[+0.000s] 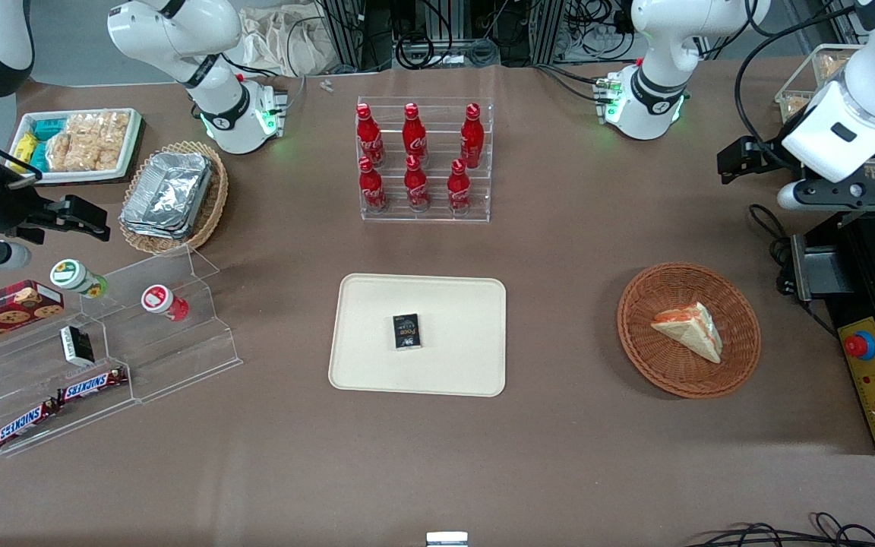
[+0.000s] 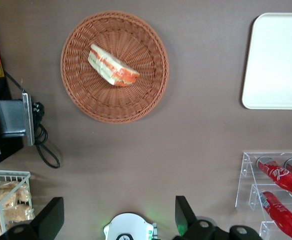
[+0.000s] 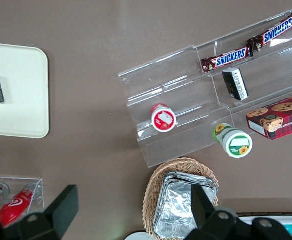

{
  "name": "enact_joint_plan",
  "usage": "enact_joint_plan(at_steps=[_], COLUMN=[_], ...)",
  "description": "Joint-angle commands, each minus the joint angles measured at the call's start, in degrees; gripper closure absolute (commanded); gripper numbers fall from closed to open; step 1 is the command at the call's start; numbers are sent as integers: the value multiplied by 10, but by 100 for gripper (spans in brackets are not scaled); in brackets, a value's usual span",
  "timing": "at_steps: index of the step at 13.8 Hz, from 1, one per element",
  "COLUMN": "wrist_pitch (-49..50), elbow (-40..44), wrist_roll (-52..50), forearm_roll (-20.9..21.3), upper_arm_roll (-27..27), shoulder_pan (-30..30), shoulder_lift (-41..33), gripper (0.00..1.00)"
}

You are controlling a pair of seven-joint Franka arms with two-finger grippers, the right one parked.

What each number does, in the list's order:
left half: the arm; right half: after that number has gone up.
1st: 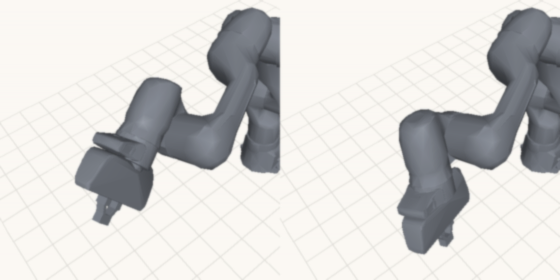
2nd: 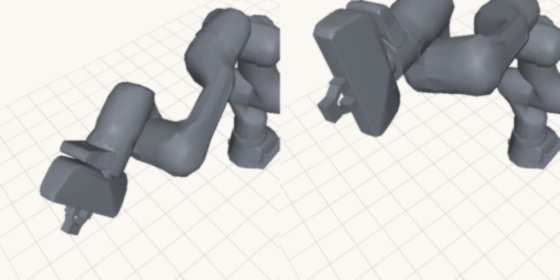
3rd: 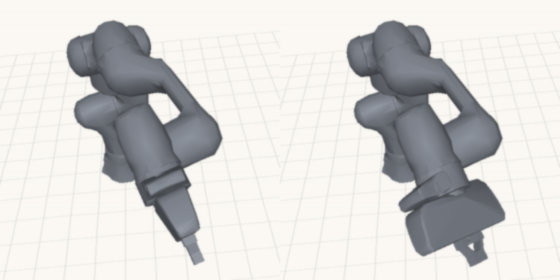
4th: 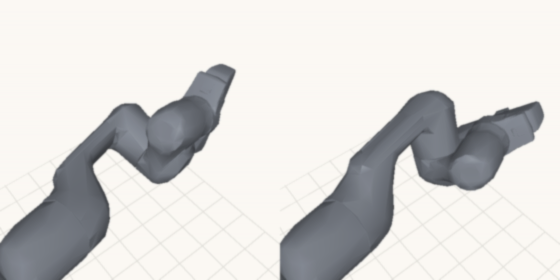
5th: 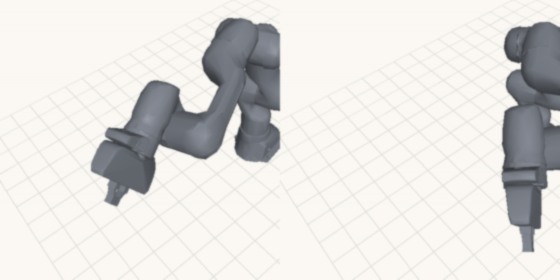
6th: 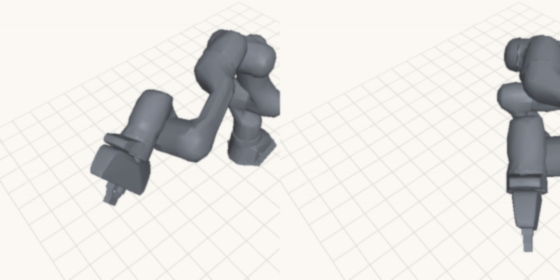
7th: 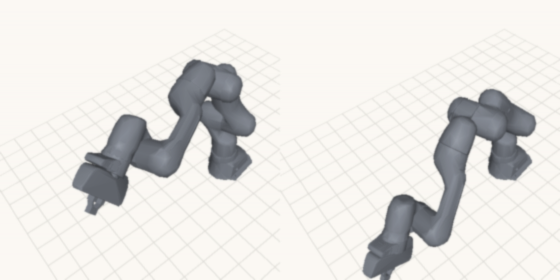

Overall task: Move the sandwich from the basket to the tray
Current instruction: 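Move the left gripper from rest toward the wicker basket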

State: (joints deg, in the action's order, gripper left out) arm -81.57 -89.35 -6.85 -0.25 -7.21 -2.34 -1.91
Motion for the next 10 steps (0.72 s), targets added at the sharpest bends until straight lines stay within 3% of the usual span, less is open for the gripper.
enact_joint_plan(at_steps=[1, 6, 8, 10], wrist_pitch=[11, 11, -10, -88], elbow=[31, 25, -4, -88], wrist_roll=[1, -126, -165, -173], forearm_roll=[-7, -8, -8, -5], upper_arm_roll=[0, -4, 38, 75], shoulder_pan=[-4, 12, 15, 15], shoulder_lift=[14, 13, 14, 5], gripper=[0, 0, 0, 0])
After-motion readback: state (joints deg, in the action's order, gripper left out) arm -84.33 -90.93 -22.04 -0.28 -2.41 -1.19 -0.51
